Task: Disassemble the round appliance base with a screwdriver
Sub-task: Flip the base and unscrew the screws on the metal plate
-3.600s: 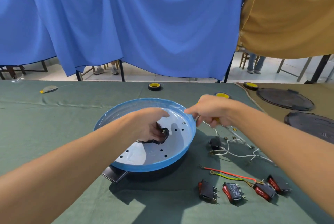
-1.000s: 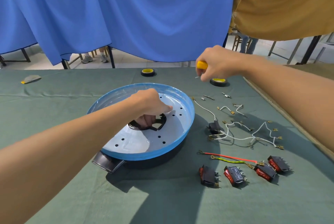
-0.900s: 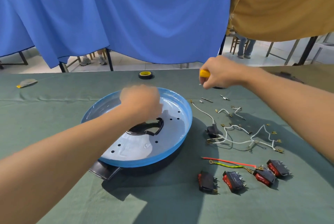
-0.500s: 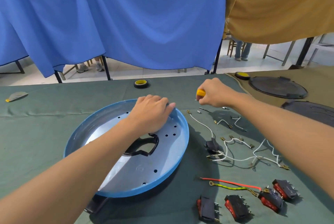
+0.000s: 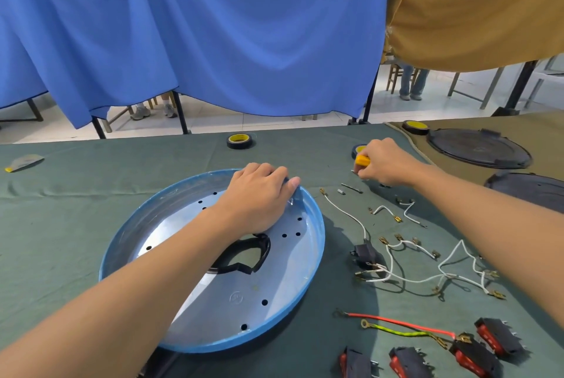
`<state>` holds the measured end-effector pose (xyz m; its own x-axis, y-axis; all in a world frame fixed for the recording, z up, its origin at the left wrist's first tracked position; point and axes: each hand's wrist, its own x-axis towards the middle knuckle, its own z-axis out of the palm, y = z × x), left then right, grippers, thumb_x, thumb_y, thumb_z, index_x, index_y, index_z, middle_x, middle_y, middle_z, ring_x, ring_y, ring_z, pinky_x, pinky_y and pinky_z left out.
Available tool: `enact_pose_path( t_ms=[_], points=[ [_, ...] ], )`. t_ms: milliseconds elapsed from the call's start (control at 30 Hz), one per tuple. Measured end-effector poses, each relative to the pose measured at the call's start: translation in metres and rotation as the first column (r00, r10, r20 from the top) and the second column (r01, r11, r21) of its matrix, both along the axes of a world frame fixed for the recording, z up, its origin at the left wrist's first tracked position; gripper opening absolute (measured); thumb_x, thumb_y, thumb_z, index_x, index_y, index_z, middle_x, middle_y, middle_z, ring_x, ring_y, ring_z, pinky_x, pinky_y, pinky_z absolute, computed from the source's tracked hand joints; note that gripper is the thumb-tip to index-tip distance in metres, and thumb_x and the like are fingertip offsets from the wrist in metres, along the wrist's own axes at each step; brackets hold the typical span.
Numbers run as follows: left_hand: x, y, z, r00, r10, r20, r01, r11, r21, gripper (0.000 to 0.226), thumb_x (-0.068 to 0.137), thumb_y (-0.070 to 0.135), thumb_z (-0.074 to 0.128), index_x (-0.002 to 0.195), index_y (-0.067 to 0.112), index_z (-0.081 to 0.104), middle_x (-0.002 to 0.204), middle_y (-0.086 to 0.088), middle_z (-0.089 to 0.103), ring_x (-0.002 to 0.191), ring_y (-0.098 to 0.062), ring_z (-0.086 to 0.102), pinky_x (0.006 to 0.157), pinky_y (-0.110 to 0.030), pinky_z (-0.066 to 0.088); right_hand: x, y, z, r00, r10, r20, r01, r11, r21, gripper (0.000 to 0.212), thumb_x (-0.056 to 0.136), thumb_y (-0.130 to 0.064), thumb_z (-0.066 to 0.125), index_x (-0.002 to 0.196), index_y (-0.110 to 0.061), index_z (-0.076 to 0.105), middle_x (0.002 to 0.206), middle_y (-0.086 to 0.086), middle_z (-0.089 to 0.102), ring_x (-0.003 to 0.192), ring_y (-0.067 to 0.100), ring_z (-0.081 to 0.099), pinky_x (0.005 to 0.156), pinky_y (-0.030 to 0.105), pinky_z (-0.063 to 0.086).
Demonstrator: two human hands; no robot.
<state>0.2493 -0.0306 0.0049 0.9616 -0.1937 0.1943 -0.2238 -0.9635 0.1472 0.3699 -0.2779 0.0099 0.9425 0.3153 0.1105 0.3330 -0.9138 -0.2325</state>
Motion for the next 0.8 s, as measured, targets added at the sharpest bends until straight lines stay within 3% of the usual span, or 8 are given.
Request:
enact_pose_path(
  t_ms=[133, 300, 367, 467, 567, 633, 733, 800],
  points=[
    [-0.001, 0.0, 0.001, 1.0, -0.017, -0.005, 0.017, 1.0, -0.015, 0.041, 0.104, 0.045, 0.024, 0.112, 0.02, 0.054, 0.115, -0.001, 0.056, 0.113, -0.023, 0.045, 0.099, -0.036, 0.033, 0.0, 0.011, -0.004, 0.999, -0.01, 0.04, 0.013, 0.998, -0.06, 0.012, 0.081, -0.014, 0.068, 0.071, -0.019, 0.066, 0.084, 0.006, 0.064, 0.078, 0.024, 0.059, 0.066, 0.037, 0.052],
    [-0.005, 0.001, 0.003, 0.993, -0.097, 0.069, 0.095, 0.995, 0.031, 0.041, 0.106, 0.038, 0.027, 0.122, 0.016, 0.056, 0.119, -0.003, 0.059, 0.115, -0.022, 0.047, 0.096, -0.03, 0.029, -0.004, 0.012, -0.004, 0.999, -0.004, -0.032, 0.001, 0.995, -0.103, 0.015, 0.079, -0.01, 0.063, 0.066, -0.017, 0.065, 0.087, 0.011, 0.066, 0.08, 0.027, 0.059, 0.067, 0.036, 0.05],
    [-0.004, 0.003, 0.005, 0.997, -0.063, 0.047, 0.062, 0.998, 0.023, 0.046, 0.104, 0.044, 0.027, 0.126, 0.014, 0.054, 0.125, -0.004, 0.059, 0.119, -0.023, 0.047, 0.098, -0.031, 0.03, -0.008, 0.012, 0.003, 1.0, -0.017, -0.024, 0.017, 1.0, -0.024, 0.013, 0.08, -0.014, 0.06, 0.075, -0.003, 0.066, 0.083, 0.018, 0.067, 0.074, 0.027, 0.059, 0.067, 0.039, 0.05],
    [0.001, 0.007, 0.01, 1.0, -0.006, -0.019, 0.006, 1.0, -0.021, 0.053, 0.102, 0.05, 0.027, 0.127, 0.011, 0.052, 0.128, -0.006, 0.058, 0.122, -0.024, 0.048, 0.099, -0.037, 0.035, -0.024, 0.02, 0.03, 0.998, 0.022, -0.064, -0.004, 0.962, 0.272, 0.022, 0.085, -0.015, 0.058, 0.08, 0.006, 0.059, 0.07, 0.014, 0.057, 0.064, 0.024, 0.046, 0.057, 0.034, 0.04],
    [0.007, 0.016, 0.014, 0.999, 0.023, -0.047, -0.024, 1.0, -0.007, 0.055, 0.101, 0.054, 0.027, 0.12, 0.01, 0.054, 0.122, -0.006, 0.059, 0.117, -0.026, 0.05, 0.097, -0.04, 0.037, -0.054, 0.036, 0.067, 0.963, 0.217, -0.157, -0.08, 0.792, 0.606, 0.013, 0.091, -0.009, 0.059, 0.089, 0.004, 0.064, 0.079, 0.007, 0.063, 0.067, 0.018, 0.057, 0.058, 0.023, 0.048],
    [0.008, 0.023, 0.013, 0.997, 0.046, -0.063, -0.045, 0.999, 0.028, 0.056, 0.099, 0.056, 0.027, 0.119, 0.012, 0.054, 0.121, -0.006, 0.06, 0.114, -0.025, 0.051, 0.096, -0.04, 0.038, -0.076, 0.046, 0.087, 0.928, 0.356, -0.112, -0.148, 0.626, 0.766, 0.012, 0.093, -0.007, 0.06, 0.094, 0.005, 0.062, 0.085, 0.014, 0.068, 0.073, 0.021, 0.067, 0.066, 0.025, 0.057],
    [0.006, 0.028, 0.007, 0.999, 0.036, -0.009, -0.035, 0.991, 0.128, 0.053, 0.098, 0.057, 0.028, 0.118, 0.015, 0.054, 0.117, -0.003, 0.058, 0.109, -0.023, 0.05, 0.096, -0.038, 0.037, -0.104, 0.062, 0.104, 0.877, 0.48, -0.012, -0.208, 0.402, 0.892, 0.008, 0.095, -0.006, 0.057, 0.094, 0.001, 0.057, 0.083, 0.018, 0.07, 0.075, 0.029, 0.071, 0.067, 0.031, 0.058],
    [0.004, 0.028, 0.003, 0.999, 0.021, 0.034, -0.026, 0.989, 0.145, 0.05, 0.098, 0.057, 0.03, 0.117, 0.016, 0.052, 0.116, -0.002, 0.057, 0.109, -0.024, 0.049, 0.097, -0.037, 0.036, -0.118, 0.073, 0.102, 0.856, 0.517, 0.025, -0.25, 0.372, 0.894, 0.003, 0.096, -0.004, 0.055, 0.094, -0.002, 0.054, 0.082, 0.018, 0.07, 0.076, 0.032, 0.072, 0.065, 0.03, 0.057]
  ],
)
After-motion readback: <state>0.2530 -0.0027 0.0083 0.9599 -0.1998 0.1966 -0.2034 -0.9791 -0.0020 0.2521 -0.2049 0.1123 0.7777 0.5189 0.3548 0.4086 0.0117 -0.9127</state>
